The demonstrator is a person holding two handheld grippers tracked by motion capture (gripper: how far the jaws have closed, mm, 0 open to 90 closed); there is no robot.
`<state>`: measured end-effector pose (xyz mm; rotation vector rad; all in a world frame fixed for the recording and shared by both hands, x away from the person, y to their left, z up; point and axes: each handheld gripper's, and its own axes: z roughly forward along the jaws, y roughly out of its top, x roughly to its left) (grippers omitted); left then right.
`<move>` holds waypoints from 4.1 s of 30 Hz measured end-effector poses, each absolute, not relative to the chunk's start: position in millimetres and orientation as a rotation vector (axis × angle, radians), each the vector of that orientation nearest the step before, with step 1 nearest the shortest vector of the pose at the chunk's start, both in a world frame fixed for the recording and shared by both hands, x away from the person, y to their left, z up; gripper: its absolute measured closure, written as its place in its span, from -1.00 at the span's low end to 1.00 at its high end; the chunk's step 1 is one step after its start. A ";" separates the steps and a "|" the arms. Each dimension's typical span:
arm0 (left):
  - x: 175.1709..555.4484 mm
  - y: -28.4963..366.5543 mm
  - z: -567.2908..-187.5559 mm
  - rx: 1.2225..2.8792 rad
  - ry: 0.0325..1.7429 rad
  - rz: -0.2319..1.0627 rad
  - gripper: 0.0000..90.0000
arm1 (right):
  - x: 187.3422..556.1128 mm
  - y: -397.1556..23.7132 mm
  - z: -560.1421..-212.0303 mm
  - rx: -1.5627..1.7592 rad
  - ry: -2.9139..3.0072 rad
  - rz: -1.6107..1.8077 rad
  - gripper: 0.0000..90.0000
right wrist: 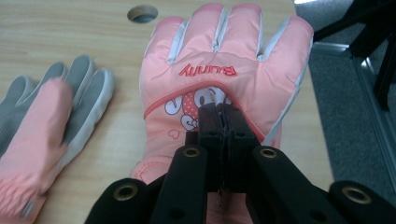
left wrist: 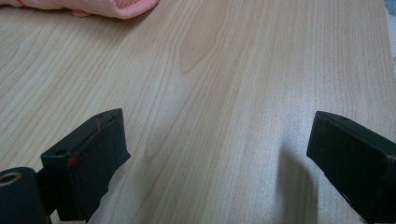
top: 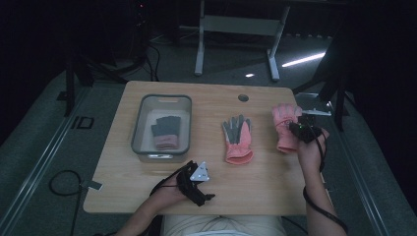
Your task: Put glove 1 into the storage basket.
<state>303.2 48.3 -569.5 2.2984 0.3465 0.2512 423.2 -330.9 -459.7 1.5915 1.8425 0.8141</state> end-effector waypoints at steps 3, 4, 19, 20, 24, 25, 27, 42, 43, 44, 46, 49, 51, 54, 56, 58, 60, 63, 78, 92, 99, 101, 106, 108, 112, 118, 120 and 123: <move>302.3 47.6 -569.9 2.309 0.339 0.256 -0.90 | 413.5 -328.4 -466.8 1.617 1.830 0.808 0.95; 301.8 47.6 -569.9 2.309 0.335 0.256 -0.90 | 411.4 -328.0 -469.0 1.624 1.832 0.812 0.95; 301.3 47.6 -571.0 2.312 0.331 0.253 -0.90 | 425.9 -321.3 -515.0 1.690 1.884 0.743 0.94; 301.2 47.7 -570.9 2.311 0.329 0.251 -0.90 | 426.9 -322.3 -518.5 1.698 1.885 0.747 0.94; 301.1 47.9 -572.0 2.322 0.324 0.254 -0.90 | 426.8 -324.8 -524.5 1.702 1.882 0.768 0.92; 300.9 47.7 -572.4 2.322 0.325 0.251 -0.90 | 426.6 -325.8 -525.3 1.695 1.887 0.775 0.90; 300.7 47.2 -572.1 2.324 0.316 0.254 -0.90 | 426.4 -326.8 -523.4 1.681 1.904 0.773 0.87; 300.5 46.4 -572.5 2.330 0.310 0.265 -0.90 | 427.6 -339.2 -495.7 1.329 2.138 0.786 0.29; 300.6 46.6 -572.3 2.331 0.310 0.265 -0.90 | 429.2 -340.0 -496.9 1.331 2.146 0.788 0.29; 300.6 46.7 -572.2 2.330 0.310 0.265 -0.90 | 430.9 -340.4 -499.3 1.328 2.160 0.780 0.27; 300.2 46.7 -571.9 2.333 0.305 0.267 -0.90 | 433.4 -340.9 -505.9 1.333 2.182 0.756 0.25; 299.8 46.3 -572.5 2.332 0.304 0.267 -0.90 | 435.4 -343.4 -515.7 1.371 2.193 0.755 0.29; 300.0 46.2 -572.5 2.332 0.303 0.266 -0.90 | 436.7 -345.0 -520.2 1.387 2.186 0.767 0.31; 299.9 46.8 -572.7 2.330 0.301 0.265 -0.90 | 438.5 -343.0 -526.5 1.384 2.180 0.770 0.47; 299.3 46.5 -573.0 2.327 0.301 0.266 -0.90 | 439.4 -342.9 -529.4 1.402 2.176 0.780 0.64; 299.3 46.5 -572.8 2.328 0.298 0.266 -0.90 | 439.3 -341.9 -529.8 1.432 2.165 0.784 0.79; 299.7 46.6 -572.6 2.326 0.298 0.264 -0.90 | 439.1 -340.8 -530.0 1.439 2.158 0.783 0.85; 300.1 47.5 -571.9 2.318 0.299 0.261 -0.90 | 436.5 -337.1 -525.1 1.477 2.109 0.784 0.92; 301.7 48.8 -572.3 2.310 0.300 0.255 -0.90 | 423.4 -296.4 -455.4 1.377 2.019 0.871 0.94; 301.2 50.0 -571.3 2.296 0.305 0.258 -0.90 | 413.1 -227.9 -418.7 1.323 2.032 0.952 0.94; 301.9 51.3 -570.5 2.288 0.312 0.261 -0.90 | 406.3 -197.5 -419.4 1.302 2.055 0.972 0.94; 301.6 51.0 -570.8 2.287 0.311 0.260 -0.90 | 405.5 -195.2 -419.7 1.305 2.053 0.976 0.94; 301.7 50.6 -570.8 2.287 0.318 0.254 -0.90 | 403.9 -178.4 -433.4 1.333 2.061 0.944 0.94; 301.2 50.3 -570.7 2.287 0.313 0.255 -0.90 | 405.2 -173.4 -440.7 1.340 2.070 0.909 0.94; 300.7 50.3 -570.7 2.282 0.314 0.257 -0.90 | 408.7 -169.7 -454.2 1.357 2.088 0.864 0.94; 300.5 50.4 -570.4 2.285 0.313 0.251 -0.90 | 413.5 -170.7 -472.9 1.392 2.106 0.850 0.94; 300.3 50.3 -570.7 2.284 0.317 0.250 -0.90 | 414.6 -171.7 -477.6 1.395 2.113 0.856 0.93; 300.7 50.2 -570.6 2.286 0.315 0.248 -0.90 | 417.5 -174.6 -485.7 1.400 2.139 0.840 0.93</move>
